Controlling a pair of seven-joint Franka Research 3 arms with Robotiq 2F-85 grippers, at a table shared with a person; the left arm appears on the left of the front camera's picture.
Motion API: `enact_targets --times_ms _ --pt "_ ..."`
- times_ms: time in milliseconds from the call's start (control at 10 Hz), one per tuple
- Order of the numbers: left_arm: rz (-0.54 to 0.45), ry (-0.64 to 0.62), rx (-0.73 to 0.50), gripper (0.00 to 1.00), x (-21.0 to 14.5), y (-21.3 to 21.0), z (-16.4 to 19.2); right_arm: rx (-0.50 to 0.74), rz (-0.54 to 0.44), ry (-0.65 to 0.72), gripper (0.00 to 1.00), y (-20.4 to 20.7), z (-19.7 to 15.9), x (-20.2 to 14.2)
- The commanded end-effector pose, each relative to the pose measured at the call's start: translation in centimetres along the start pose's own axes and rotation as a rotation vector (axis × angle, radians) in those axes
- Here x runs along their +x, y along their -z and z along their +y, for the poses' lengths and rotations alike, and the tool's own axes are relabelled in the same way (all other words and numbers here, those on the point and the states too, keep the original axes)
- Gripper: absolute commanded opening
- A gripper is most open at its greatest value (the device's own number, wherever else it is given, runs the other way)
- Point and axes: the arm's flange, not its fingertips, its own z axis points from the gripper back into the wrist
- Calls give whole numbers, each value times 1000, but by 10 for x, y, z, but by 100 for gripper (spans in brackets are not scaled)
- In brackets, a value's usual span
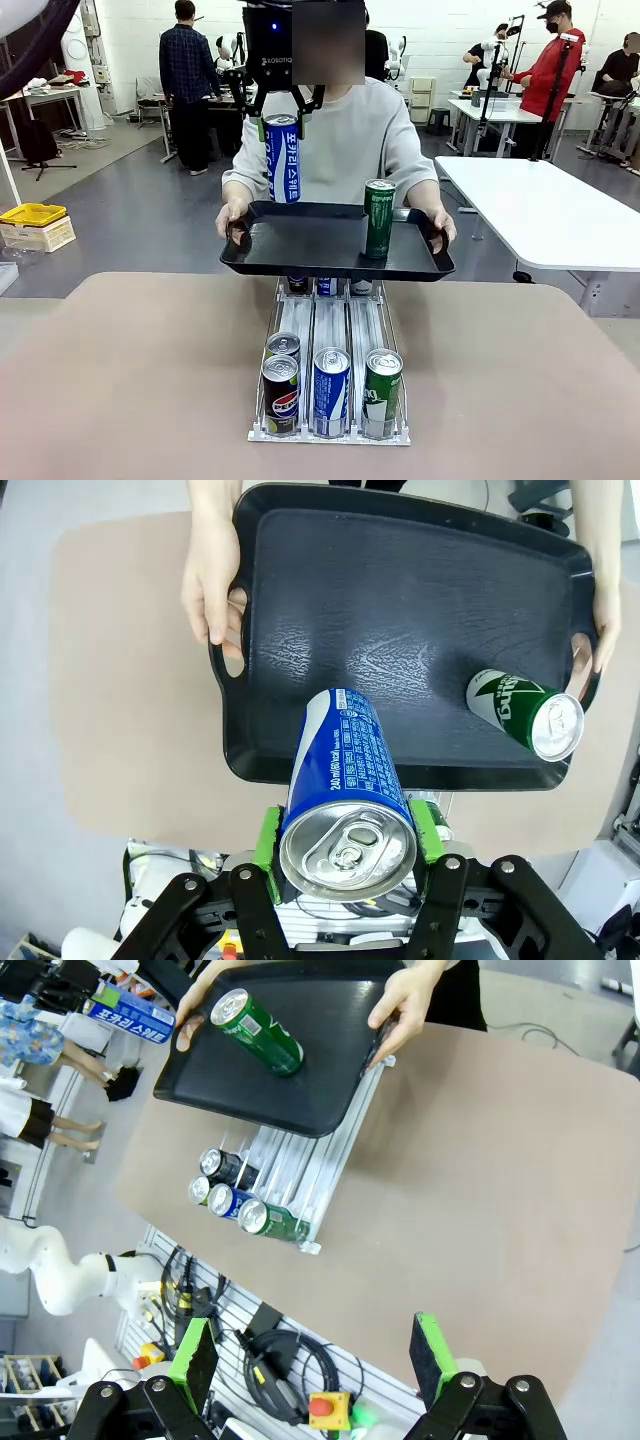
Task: Retrieve and hand over the desired beverage to the person.
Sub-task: Place the picked can on the Handle tray extended by the person.
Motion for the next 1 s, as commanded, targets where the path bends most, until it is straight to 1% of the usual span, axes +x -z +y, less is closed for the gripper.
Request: enact_targets --times_ms 0,100,300,600,900 --pt "11 40 -14 58 12 8 2 16 -2 0 100 1 1 1" --pt "15 47 4 58 18 20 -2 16 -2 0 100 1 1 1" --pt "80 53 24 58 28 42 -7 16 -2 0 100 1 1 1" --pt "128 84 19 58 33 62 -9 16 -2 0 100 1 1 1" --pt "117 87 13 58 33 75 -10 16 -2 0 100 1 1 1"
